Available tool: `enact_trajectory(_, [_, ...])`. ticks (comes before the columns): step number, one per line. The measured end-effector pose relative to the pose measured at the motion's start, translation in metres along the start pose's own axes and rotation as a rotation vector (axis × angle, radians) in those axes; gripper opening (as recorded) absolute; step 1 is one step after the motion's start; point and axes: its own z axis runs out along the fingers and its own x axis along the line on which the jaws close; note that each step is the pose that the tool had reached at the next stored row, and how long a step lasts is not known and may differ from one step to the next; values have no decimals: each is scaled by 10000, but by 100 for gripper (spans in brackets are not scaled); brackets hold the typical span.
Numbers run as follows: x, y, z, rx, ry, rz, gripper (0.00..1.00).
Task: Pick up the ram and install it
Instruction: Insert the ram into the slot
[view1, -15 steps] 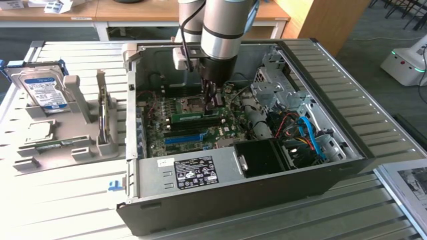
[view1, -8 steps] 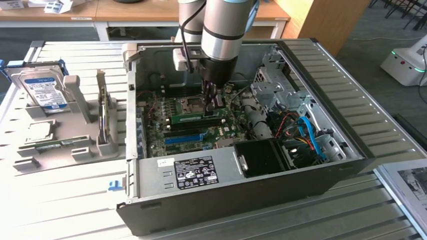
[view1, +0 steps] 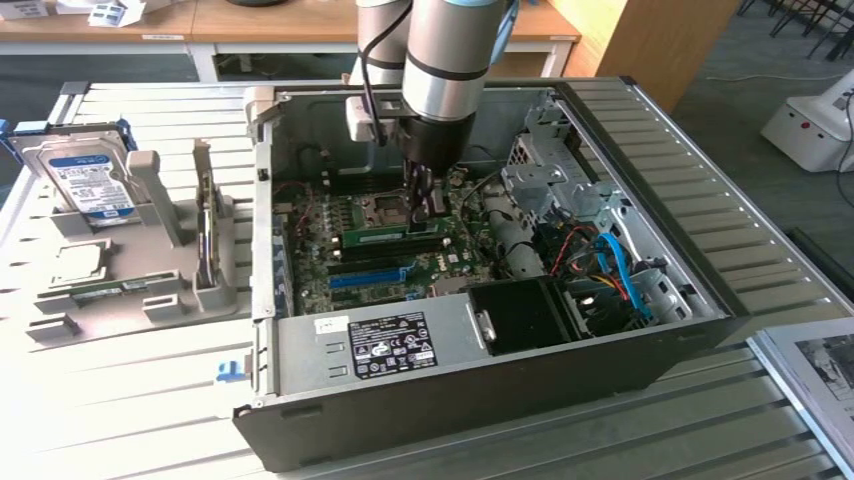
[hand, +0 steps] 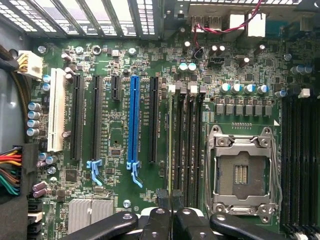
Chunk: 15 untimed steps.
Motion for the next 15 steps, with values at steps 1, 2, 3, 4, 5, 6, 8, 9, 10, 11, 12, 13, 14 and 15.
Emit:
enact_trajectory(1, [0, 0, 0, 0, 0, 4, 12])
enact_trajectory(2, [0, 0, 0, 0, 0, 3, 12])
enact_trajectory(3, [0, 0, 0, 1, -1, 4, 12])
enact_trajectory(4, [0, 0, 4, 1, -3, 4, 12])
enact_trajectory(5, [-1, -1, 9, 2, -4, 4, 12])
enact_trajectory(6, [0, -1, 14, 1, -2, 4, 12])
enact_trajectory(8, [0, -1, 27, 1, 0, 4, 12])
enact_trajectory(9, [0, -1, 34, 1, -1, 4, 12])
enact_trajectory(10, [0, -2, 40, 0, 0, 4, 12])
enact_trajectory(11, [0, -2, 46, 0, 0, 4, 12])
enact_trajectory(12, [0, -2, 50, 0, 0, 4, 12])
enact_trajectory(13, [0, -2, 53, 0, 1, 4, 12])
enact_trajectory(14, [0, -2, 56, 0, 0, 4, 12])
enact_trajectory(15, [-1, -3, 61, 0, -1, 4, 12])
